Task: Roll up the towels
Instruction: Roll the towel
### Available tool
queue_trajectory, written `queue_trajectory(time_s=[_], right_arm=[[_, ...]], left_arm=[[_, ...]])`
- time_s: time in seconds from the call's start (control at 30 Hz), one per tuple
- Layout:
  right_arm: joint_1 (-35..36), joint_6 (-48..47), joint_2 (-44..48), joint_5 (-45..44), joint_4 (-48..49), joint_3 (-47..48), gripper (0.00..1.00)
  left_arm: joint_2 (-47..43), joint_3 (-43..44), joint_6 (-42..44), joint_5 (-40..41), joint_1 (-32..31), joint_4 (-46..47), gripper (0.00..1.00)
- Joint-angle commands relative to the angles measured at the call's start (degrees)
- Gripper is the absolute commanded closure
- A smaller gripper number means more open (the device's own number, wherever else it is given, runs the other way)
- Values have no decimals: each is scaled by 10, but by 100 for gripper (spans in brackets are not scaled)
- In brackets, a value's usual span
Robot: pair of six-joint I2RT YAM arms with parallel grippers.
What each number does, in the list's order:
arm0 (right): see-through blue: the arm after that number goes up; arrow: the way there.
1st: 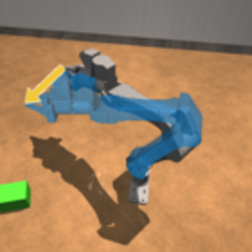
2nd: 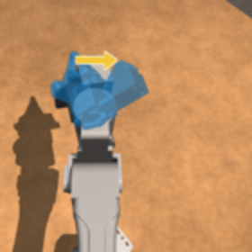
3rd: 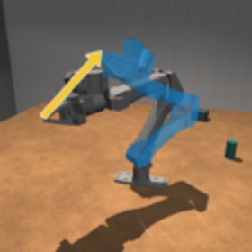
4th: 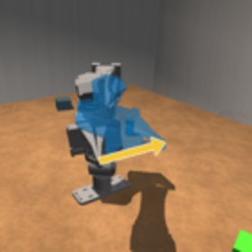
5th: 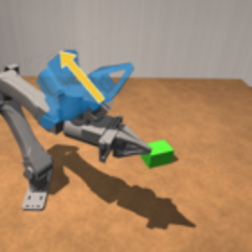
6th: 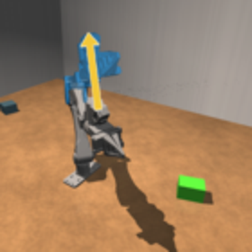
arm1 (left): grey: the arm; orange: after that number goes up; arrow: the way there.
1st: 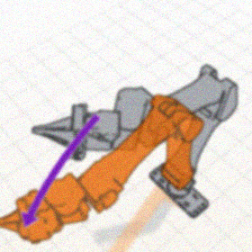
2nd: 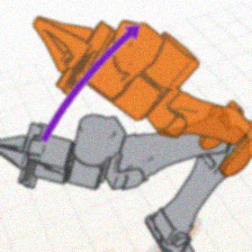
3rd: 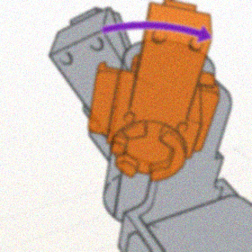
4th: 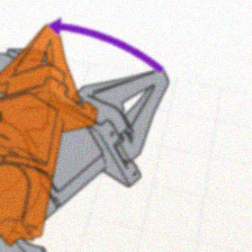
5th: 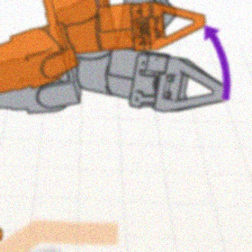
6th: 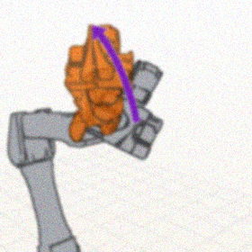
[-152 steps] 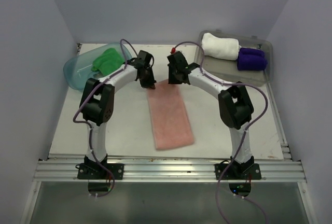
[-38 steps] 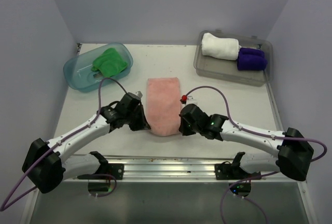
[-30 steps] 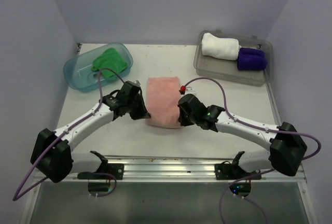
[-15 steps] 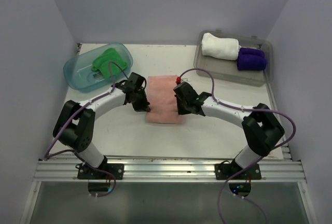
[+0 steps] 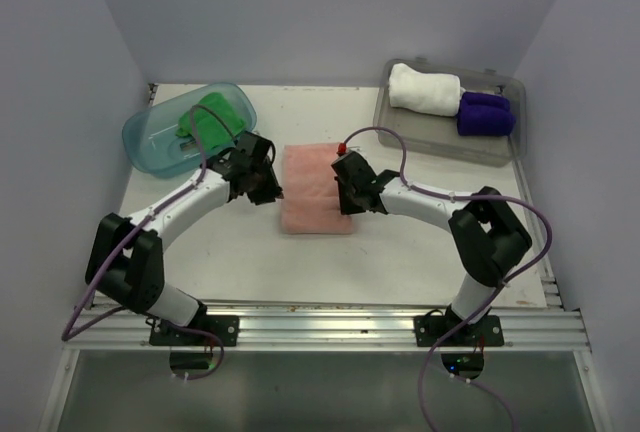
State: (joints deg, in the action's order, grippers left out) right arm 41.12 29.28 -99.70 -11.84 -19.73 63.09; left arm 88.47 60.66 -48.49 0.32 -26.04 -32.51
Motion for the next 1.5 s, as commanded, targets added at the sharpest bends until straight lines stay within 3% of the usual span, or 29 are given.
queue_trajectory(time_s=[0.0, 0.1, 0.2, 0.53, 0.7, 0.73, 0.83, 0.87, 0.9, 1.0, 1.17, 1.37, 1.47], right_arm=[[-4, -6, -6, 8, 2, 8, 100], [-3, -4, -14, 14, 7, 7, 100], [-3, -1, -20, 22, 11, 5, 100], [-3, 8, -7, 46, 30, -29, 100], [-3, -2, 38, 53, 10, -50, 99], [-3, -9, 56, 55, 7, -53, 97], [-3, -45, 113, 42, -40, -37, 72], [-3, -54, 133, 38, -50, -30, 58], [-3, -66, 139, 37, -59, -22, 55], [-3, -80, 144, 64, -67, 4, 61], [-3, -63, 96, 116, -23, 22, 78], [-8, -51, -45, 68, 14, 27, 94], [-8, -44, -67, 73, 31, 9, 97]], left_arm=[[-49, 22, 5, 39, -26, -10, 70], [-40, 27, -3, 14, -63, 16, 70], [-8, 16, -10, -70, -81, 89, 73], [124, 0, 4, -89, -51, 191, 79], [167, -4, 22, -138, -46, 204, 84], [167, -5, 25, -142, -45, 207, 84], [156, -7, 37, -142, -45, 200, 84], [152, -7, 40, -142, -46, 199, 83], [151, -6, 41, -142, -45, 196, 83], [149, -8, 45, -147, -45, 197, 83], [152, -7, 51, -156, -45, 203, 84], [141, 13, 77, -144, -45, 171, 86], [112, 3, 88, -128, -36, 155, 86]])
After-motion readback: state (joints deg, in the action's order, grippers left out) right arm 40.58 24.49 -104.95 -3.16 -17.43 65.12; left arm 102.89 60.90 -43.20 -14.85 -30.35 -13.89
